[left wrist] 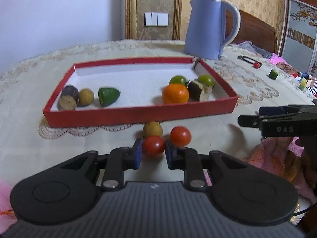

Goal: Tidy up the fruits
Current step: 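Carry the red cherry tomato into the tray and open the left gripper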

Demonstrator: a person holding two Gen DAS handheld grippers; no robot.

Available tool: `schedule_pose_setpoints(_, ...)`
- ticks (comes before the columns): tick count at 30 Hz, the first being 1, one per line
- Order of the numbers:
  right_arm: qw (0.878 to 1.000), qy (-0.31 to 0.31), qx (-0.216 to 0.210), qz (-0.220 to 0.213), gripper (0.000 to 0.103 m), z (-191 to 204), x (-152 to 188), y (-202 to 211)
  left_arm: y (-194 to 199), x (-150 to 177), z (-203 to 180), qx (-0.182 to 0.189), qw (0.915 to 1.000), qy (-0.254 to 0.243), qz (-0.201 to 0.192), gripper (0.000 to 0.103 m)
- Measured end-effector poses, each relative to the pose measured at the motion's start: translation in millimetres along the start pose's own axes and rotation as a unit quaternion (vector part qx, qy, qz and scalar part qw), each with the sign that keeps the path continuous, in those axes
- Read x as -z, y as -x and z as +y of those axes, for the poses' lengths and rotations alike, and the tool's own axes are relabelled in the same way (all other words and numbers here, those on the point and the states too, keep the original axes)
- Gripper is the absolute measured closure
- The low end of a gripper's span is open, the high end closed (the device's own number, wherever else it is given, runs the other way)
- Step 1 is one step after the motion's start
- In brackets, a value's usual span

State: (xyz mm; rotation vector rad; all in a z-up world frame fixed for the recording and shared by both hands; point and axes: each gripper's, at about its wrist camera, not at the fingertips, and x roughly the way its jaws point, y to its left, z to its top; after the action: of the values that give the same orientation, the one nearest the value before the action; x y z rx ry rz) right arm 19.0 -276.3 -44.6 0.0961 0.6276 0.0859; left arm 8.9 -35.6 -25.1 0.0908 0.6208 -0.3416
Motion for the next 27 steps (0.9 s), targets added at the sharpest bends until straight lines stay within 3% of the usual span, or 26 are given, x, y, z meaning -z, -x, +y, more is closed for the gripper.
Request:
schedule_pose_setpoints(8, 1.000, 0.000, 0.000, 0.000, 0.026, 0.3, 0.0, -0.1, 2.8, -27.7, -1.9, -0.018, 0.9993, -0.010, -0.031, 0.081)
schedule_pose_setpoints(21, 1.000, 0.002, 0.002, 0.001, 0.025, 0.8, 0.2, -0.3, -58.6, -69.0, 11.6, -0.093, 0.9951, 0.011, -0.033, 0.081)
schedule_pose_setpoints(27, 1.000, 0.003, 0.002, 0.001, 0.025, 0.6, 0.5, -0.3, -89.5, -76.9, 15.5, -0.101, 0.9946, 0.016, -0.014, 0.081)
